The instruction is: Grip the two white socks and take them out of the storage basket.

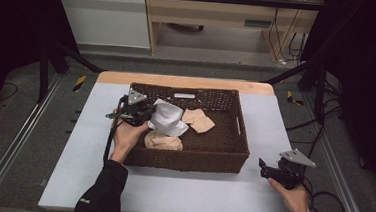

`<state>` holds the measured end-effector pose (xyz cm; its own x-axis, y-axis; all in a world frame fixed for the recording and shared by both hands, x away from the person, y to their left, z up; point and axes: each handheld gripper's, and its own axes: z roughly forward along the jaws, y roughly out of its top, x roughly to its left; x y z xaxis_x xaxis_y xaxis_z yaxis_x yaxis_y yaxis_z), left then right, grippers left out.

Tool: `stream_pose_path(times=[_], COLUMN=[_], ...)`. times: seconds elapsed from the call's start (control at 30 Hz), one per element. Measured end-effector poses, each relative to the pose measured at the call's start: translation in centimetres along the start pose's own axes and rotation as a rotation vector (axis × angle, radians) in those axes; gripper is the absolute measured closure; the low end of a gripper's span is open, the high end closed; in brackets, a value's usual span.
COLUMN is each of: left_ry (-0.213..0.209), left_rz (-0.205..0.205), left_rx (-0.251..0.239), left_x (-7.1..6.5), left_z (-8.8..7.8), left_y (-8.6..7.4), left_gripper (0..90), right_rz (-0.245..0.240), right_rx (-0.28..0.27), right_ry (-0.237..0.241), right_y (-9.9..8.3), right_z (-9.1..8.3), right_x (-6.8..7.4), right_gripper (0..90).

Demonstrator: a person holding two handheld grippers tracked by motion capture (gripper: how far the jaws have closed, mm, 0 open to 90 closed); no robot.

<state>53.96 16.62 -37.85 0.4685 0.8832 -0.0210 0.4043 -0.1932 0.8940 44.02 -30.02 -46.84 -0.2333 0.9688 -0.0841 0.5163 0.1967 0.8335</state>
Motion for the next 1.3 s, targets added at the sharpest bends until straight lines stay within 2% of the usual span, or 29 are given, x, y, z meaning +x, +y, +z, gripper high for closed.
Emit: stream_pose_path(times=[0.07, 0.13, 0.3, 0.4, 0.53, 0.8, 0.93, 1.07, 1.3], left_ry=[-0.006, -0.008, -0.02, -0.038, -0.044, -0.066, -0.072, -0.06, -0.008], left_rz=[-0.005, -0.021, -0.023, -0.018, -0.007, -0.029, -0.042, -0.065, -0.12], left_rx=[-0.045, -0.068, -0.168, -0.213, -0.249, -0.29, -0.319, -0.342, -0.352], left_x=[0.0, -0.1, -0.4, -0.7, -1.1, -0.6, 0.1, 1.6, 4.6], left_z=[-0.5, -1.0, -2.8, -4.2, -6.0, -9.4, -11.4, -13.2, -15.7], left_y=[0.2, 0.5, 2.1, 3.2, 4.3, 5.1, 5.2, 4.8, 2.5], left_gripper=[86.8, 86.8, 86.9, 86.8, 86.9, 86.9, 86.9, 86.9, 86.9], right_rz=[-0.002, -0.002, -0.001, 0.0, -0.001, -0.002, 0.0, -0.002, -0.005], right_rx=[0.002, 0.002, 0.0, -0.002, 0.0, -0.003, -0.002, -0.002, 0.0], right_ry=[-0.001, -0.002, -0.004, -0.006, -0.01, -0.014, -0.013, -0.013, -0.017], right_y=[0.0, 0.0, 0.0, 0.0, 0.0, 0.0, 0.0, 0.0, 0.0], right_z=[0.0, 0.1, 0.0, -0.1, -0.1, -0.2, -0.2, -0.2, -0.2], right_x=[0.0, 0.0, 0.0, -0.1, -0.1, -0.2, -0.1, -0.1, -0.1], right_gripper=[6.5, 6.5, 6.5, 6.5, 6.5, 6.5, 6.5, 6.5, 6.6])
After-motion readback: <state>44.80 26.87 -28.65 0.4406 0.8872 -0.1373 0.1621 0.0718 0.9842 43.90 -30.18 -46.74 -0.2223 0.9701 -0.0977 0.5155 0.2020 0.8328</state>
